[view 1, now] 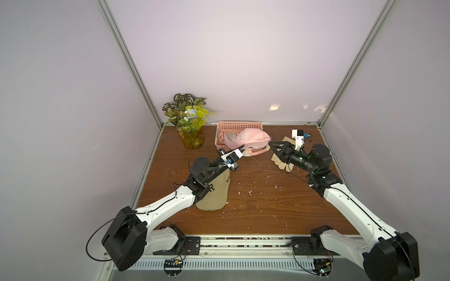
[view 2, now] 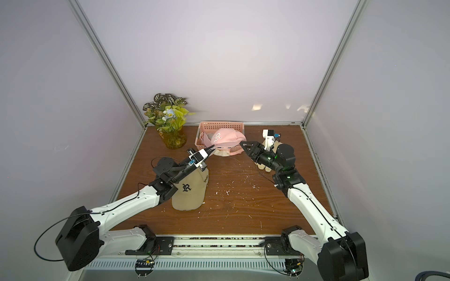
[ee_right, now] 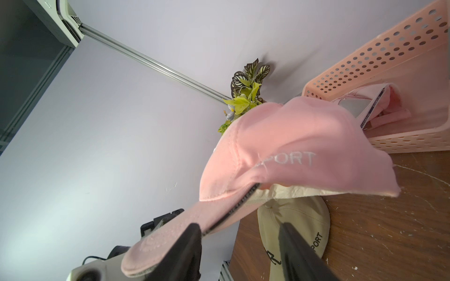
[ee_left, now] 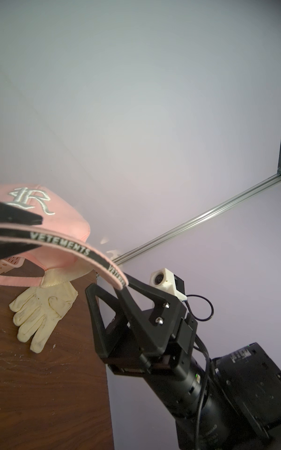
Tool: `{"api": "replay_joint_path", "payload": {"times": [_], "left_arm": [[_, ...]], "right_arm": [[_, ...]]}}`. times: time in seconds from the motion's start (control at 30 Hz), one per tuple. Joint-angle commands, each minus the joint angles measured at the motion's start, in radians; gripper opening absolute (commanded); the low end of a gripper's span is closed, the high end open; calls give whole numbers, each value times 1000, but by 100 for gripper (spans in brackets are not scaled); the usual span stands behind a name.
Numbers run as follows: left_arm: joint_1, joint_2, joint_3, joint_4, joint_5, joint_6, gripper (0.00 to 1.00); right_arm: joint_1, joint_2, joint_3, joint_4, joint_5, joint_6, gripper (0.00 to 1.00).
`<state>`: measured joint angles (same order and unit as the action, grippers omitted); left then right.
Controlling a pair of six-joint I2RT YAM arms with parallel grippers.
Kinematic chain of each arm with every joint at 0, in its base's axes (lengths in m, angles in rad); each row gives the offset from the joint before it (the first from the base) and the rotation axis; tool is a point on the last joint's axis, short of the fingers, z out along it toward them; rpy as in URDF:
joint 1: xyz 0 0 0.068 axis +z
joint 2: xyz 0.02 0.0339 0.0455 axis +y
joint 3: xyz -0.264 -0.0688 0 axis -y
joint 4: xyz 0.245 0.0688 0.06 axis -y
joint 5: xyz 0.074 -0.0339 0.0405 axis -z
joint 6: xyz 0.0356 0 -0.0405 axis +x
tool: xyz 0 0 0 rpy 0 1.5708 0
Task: Turn the baseball cap inside out
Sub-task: Turn over the baseball cap, then place the baseball cap at the center of the board.
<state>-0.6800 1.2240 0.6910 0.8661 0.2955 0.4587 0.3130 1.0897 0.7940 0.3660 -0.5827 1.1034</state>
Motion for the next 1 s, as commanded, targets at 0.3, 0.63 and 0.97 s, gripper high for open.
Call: {"api": "replay_joint_path", "payload": {"times": [0.3, 0.63, 0.97], "left_arm": [[-60, 28, 22, 101, 47, 50, 0], [-69, -126, -46, 12, 44, -81, 80], [-63, -385, -172, -192, -383, -578, 87]], "right_arm": [[20, 39, -11, 93, -12, 24, 54], [26, 45, -52, 114, 0, -75, 0], [147, 39, -142, 173, -74, -417, 0]]}}
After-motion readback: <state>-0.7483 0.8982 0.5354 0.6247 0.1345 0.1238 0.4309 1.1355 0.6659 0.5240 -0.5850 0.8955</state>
